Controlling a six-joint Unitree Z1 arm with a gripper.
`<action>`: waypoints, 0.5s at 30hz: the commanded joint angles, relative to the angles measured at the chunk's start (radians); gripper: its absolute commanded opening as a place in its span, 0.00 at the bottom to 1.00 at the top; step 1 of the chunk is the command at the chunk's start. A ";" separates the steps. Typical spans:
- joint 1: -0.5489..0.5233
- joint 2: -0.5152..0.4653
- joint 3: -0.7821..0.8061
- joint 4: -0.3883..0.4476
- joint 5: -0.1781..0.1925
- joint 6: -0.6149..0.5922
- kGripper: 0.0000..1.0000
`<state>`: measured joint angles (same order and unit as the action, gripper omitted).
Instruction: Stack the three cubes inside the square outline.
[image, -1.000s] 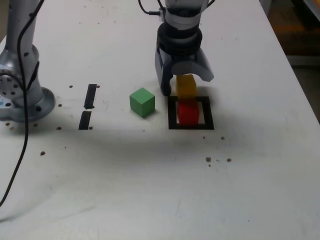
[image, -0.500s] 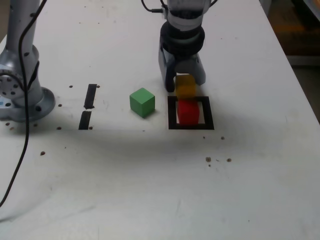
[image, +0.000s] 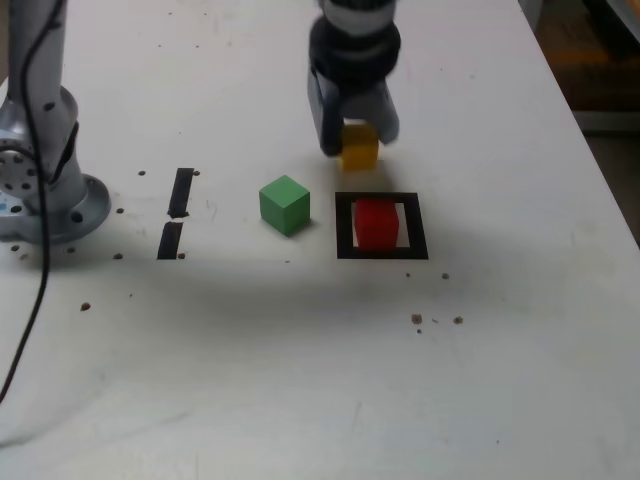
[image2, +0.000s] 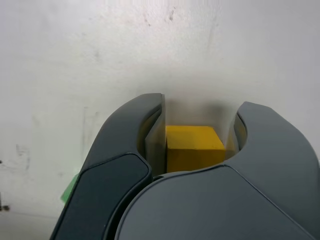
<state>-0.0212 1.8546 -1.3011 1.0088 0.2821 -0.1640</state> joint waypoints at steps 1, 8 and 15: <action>0.001 -0.028 -0.023 0.043 0.007 -0.002 0.20; -0.037 -0.080 -0.112 0.175 -0.002 -0.021 0.20; -0.107 -0.067 -0.175 0.200 -0.053 -0.075 0.20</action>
<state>-0.1216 1.7814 -1.4730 1.2064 0.2306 -0.2365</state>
